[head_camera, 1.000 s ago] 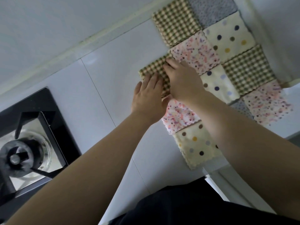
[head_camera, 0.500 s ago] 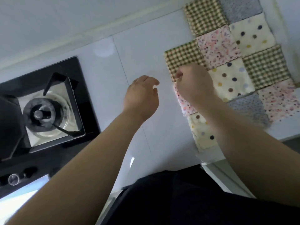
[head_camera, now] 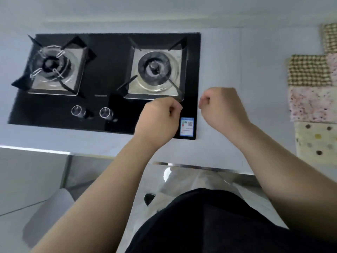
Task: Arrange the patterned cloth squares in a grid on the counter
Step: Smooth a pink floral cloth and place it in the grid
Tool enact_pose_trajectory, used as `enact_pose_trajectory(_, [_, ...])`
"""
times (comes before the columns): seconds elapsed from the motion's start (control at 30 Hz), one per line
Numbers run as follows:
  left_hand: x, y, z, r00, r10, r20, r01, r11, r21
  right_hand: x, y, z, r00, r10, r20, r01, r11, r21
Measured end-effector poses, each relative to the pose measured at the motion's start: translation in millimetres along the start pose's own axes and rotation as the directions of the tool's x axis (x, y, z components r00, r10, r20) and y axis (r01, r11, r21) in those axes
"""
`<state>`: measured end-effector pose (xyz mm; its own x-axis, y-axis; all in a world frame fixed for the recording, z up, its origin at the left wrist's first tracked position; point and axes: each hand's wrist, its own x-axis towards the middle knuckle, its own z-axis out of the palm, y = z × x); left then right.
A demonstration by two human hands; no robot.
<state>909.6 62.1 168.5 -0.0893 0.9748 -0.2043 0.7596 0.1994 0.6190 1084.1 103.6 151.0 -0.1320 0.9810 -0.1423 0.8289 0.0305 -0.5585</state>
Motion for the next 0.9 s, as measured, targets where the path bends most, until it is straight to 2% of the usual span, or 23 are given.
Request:
enact_pose_trajectory(0.17, [-78.5, -101.8, -94.2, 0.994, -0.034, -0.107, 0.032, 0.999, -0.029, -55.4, -126.1, 63.7, 0.985, -0.169, -0.021, 0.169, 0.985, 0.025])
enact_pose_trajectory(0.3, [-133.9, -177.2, -167.1, 0.960, -0.147, -0.237, 0.139, 0.989, -0.052, -86.5, -231.0, 114.0, 0.961, -0.270, 0.056, 0.269, 0.963, 0.029])
enact_pose_trajectory(0.43, [-167.4, -237.9, -220.7, 0.907, -0.281, -0.312, 0.253, 0.959, -0.130, -102.5, -315.7, 157.8, 0.906, -0.382, 0.183, 0.385, 0.923, 0.022])
enact_pose_trajectory(0.6, [-173.0, -306.3, -262.5, 0.842, -0.376, -0.386, 0.323, 0.926, -0.198, -96.7, -394.8, 205.0, 0.819, -0.490, 0.299, 0.507, 0.862, 0.025])
enact_pose_trajectory(0.9, [-132.4, -427.5, -360.5, 0.729, -0.524, -0.440, 0.455, 0.852, -0.261, -19.3, -531.8, 290.2, 0.706, -0.565, 0.427, 0.593, 0.801, 0.081])
